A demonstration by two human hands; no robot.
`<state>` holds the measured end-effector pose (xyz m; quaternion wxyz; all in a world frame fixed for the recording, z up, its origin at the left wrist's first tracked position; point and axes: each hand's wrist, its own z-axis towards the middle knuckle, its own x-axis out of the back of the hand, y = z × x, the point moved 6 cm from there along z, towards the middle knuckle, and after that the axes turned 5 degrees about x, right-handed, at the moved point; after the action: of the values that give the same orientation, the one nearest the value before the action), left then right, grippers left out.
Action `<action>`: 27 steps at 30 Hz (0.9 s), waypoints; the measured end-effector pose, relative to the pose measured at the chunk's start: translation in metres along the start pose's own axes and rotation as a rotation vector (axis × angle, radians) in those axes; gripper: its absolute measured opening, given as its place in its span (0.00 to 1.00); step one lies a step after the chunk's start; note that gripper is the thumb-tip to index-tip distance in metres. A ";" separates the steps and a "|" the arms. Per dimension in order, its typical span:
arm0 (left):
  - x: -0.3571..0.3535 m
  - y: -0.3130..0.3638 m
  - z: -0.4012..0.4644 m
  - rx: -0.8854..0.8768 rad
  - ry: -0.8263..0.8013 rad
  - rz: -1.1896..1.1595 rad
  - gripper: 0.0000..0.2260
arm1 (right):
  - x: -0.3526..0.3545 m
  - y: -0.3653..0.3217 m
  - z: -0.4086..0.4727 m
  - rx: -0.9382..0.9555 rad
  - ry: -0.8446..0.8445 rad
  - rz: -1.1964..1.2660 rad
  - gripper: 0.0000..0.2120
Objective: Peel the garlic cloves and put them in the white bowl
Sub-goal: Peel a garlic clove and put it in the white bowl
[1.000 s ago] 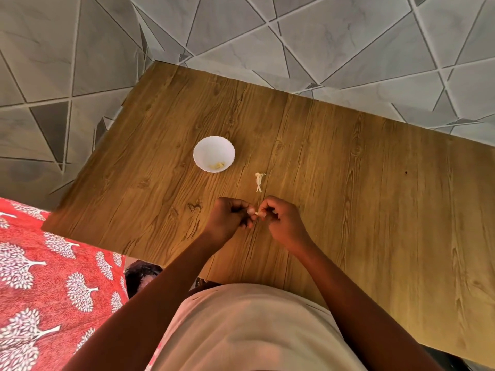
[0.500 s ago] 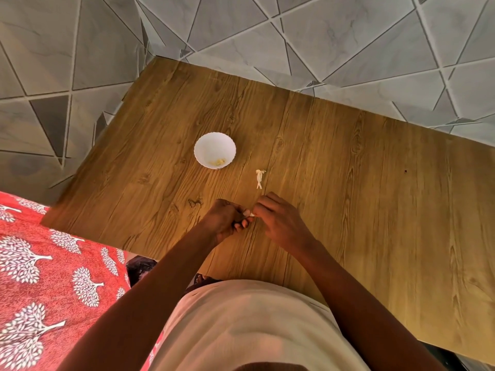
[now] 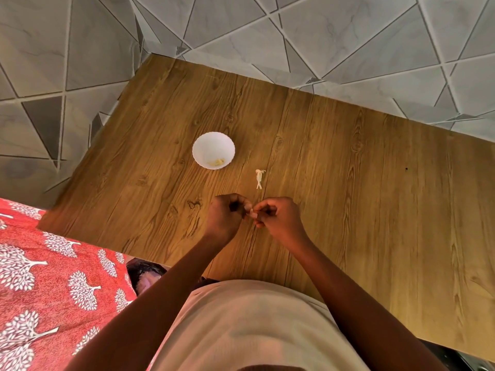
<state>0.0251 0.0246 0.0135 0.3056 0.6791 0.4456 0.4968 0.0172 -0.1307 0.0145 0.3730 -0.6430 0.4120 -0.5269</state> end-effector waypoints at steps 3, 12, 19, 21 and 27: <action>-0.001 0.000 0.001 0.003 0.027 0.076 0.09 | 0.000 -0.004 -0.002 0.109 0.035 -0.137 0.05; -0.010 -0.006 0.007 0.297 -0.042 -0.064 0.09 | -0.008 -0.028 -0.017 0.643 -0.012 -0.678 0.13; -0.001 -0.006 0.005 0.070 -0.022 0.151 0.08 | 0.002 -0.003 -0.005 0.359 0.101 -0.395 0.07; -0.001 -0.010 0.005 -0.007 -0.023 0.237 0.12 | 0.002 0.001 -0.005 0.317 0.101 -0.368 0.07; -0.004 -0.011 0.001 -0.145 -0.012 0.221 0.10 | -0.002 0.010 -0.002 0.266 0.086 -0.346 0.06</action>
<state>0.0227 0.0258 0.0020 0.2998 0.7034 0.3292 0.5541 0.0138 -0.1323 0.0049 0.3408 -0.6263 0.2376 -0.6597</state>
